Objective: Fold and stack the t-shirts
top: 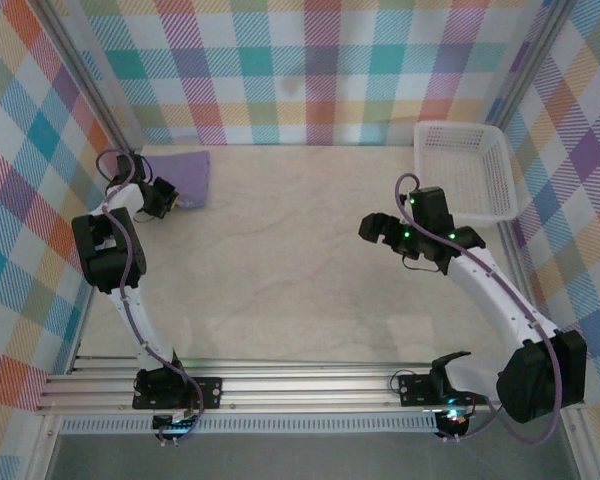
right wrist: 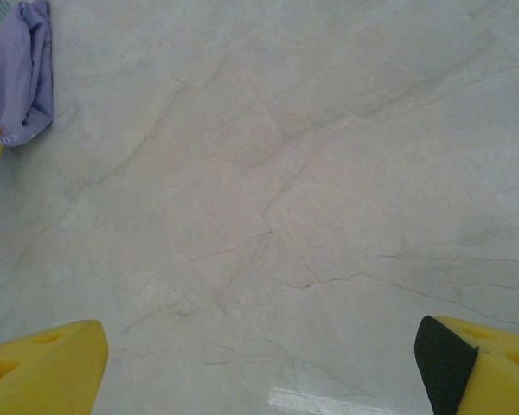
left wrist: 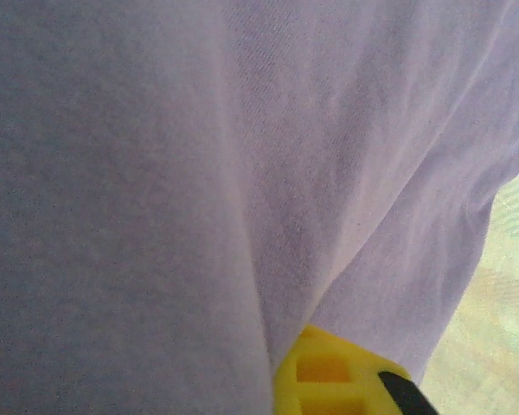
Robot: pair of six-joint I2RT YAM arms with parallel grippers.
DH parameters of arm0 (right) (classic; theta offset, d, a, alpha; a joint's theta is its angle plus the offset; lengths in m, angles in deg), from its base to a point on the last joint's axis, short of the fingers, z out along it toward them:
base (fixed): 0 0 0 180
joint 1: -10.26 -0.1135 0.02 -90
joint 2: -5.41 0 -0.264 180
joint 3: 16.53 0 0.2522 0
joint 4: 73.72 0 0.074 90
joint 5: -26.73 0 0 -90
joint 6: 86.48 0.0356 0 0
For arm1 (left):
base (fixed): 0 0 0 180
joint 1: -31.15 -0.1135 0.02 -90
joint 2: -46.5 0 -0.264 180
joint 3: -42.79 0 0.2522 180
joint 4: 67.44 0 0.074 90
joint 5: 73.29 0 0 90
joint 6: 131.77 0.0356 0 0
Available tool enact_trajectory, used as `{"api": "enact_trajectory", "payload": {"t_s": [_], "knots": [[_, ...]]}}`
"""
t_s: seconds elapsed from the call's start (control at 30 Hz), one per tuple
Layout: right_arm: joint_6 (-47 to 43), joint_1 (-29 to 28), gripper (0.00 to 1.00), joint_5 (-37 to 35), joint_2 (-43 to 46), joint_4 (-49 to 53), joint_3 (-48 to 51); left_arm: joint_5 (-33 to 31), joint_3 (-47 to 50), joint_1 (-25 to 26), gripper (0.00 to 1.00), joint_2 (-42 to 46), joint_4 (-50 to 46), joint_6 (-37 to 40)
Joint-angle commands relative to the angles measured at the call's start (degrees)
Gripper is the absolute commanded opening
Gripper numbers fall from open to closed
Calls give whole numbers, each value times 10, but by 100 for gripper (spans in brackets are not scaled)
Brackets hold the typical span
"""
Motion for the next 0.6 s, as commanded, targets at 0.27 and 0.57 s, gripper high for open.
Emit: {"api": "enact_trajectory", "payload": {"t_s": [0.27, 0.57], "knots": [[-47, 2, 100, -125, 32, 48, -42, -79, 165, 27, 100, 320, 24, 30], [-276, 26, 100, -337, 138, -330, 214, -449, 452, 212, 100, 600, 168, 131]]}}
